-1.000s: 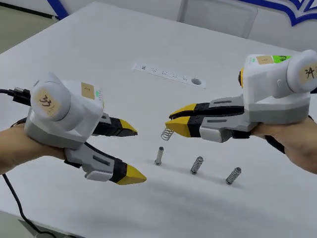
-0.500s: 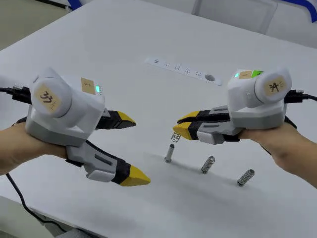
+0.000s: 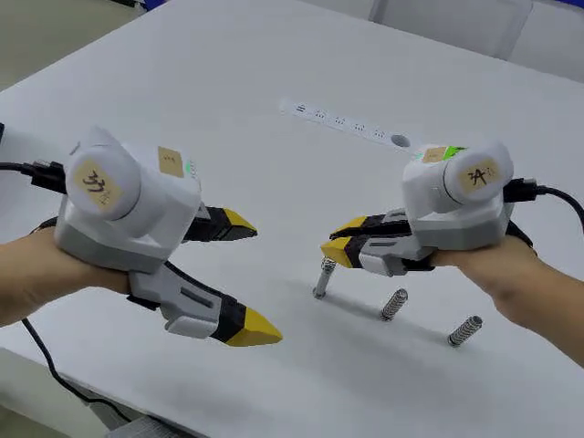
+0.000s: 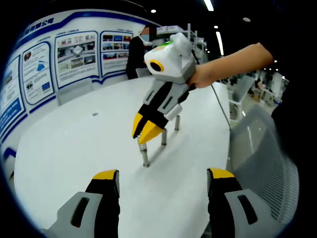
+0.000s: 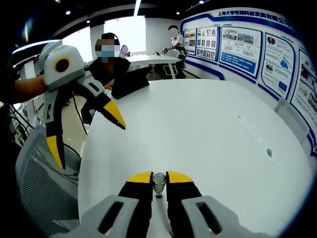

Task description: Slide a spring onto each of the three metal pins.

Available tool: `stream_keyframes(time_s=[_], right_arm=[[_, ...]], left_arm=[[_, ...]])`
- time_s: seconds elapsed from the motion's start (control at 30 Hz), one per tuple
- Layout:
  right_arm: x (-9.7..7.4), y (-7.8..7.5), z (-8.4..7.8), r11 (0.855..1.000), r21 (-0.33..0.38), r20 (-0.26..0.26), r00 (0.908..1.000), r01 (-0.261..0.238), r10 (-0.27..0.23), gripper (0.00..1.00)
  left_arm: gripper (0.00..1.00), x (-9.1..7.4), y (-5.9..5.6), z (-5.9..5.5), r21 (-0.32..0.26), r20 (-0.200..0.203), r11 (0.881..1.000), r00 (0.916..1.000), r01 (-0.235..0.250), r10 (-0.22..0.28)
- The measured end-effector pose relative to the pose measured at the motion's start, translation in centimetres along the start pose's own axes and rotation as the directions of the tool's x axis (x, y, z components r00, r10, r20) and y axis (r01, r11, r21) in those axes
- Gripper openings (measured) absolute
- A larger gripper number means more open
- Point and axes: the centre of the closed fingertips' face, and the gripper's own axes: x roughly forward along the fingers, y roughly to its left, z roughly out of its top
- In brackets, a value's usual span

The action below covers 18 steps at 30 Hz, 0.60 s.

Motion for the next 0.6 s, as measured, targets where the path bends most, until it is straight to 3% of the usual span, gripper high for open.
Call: stream_keyframes(time_s=[0.5,0.6], right_arm=[[1.5,-0.1,-2.2,1.000,0.021,-0.045,0.9989,0.018,-0.017,0.11],[1.8,-0.3,-2.8,1.000,0.017,-0.063,0.9978,0.021,-0.020,0.11]], left_arm=[[0.72,0.1,-0.2,0.0,-0.014,0.003,1.000,1.0000,-0.002,0.002],[0.71,0.1,-0.2,0.3,-0.040,0.033,0.999,0.9995,0.004,-0.002]])
